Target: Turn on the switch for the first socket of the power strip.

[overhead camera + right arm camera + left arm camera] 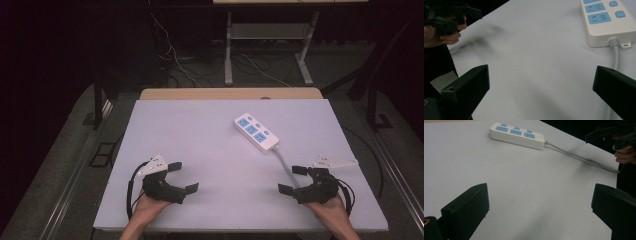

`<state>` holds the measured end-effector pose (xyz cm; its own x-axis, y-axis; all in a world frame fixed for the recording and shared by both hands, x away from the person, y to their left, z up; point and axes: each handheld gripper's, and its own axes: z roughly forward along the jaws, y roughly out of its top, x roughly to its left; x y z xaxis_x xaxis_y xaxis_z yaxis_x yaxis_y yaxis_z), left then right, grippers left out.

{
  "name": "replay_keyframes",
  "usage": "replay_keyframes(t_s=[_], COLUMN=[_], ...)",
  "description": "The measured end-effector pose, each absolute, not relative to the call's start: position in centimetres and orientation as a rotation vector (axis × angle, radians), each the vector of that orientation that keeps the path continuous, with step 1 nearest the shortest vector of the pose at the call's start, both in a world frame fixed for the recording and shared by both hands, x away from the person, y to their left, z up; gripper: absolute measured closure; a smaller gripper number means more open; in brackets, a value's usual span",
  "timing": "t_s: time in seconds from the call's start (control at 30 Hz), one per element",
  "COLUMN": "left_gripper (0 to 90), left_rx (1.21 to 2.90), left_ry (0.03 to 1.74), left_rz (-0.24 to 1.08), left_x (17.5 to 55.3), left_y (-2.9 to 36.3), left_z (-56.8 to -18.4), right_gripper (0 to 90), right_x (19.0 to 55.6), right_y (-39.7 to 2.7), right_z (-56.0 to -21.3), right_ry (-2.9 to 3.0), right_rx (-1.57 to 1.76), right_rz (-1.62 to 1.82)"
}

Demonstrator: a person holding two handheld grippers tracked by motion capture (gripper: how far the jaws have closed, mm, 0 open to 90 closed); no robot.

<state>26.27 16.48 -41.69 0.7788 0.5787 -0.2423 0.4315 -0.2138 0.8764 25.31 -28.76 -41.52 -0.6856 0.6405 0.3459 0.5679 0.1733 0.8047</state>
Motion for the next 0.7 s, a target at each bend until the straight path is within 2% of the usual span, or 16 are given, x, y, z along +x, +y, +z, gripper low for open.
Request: replay_keyframes(t_s=[0.7], left_gripper=[0.0], left_rx=[1.841], left_ry=[0.780], left_rz=[0.161], left_x=[26.11], left_y=[16.76], left_z=[-41.74], right_gripper=[0.4], right_x=[25.56], right_y=[-28.07], right_z=[-41.03], right_ry=[2.410], right_rx=[1.241], right_rz=[1.493])
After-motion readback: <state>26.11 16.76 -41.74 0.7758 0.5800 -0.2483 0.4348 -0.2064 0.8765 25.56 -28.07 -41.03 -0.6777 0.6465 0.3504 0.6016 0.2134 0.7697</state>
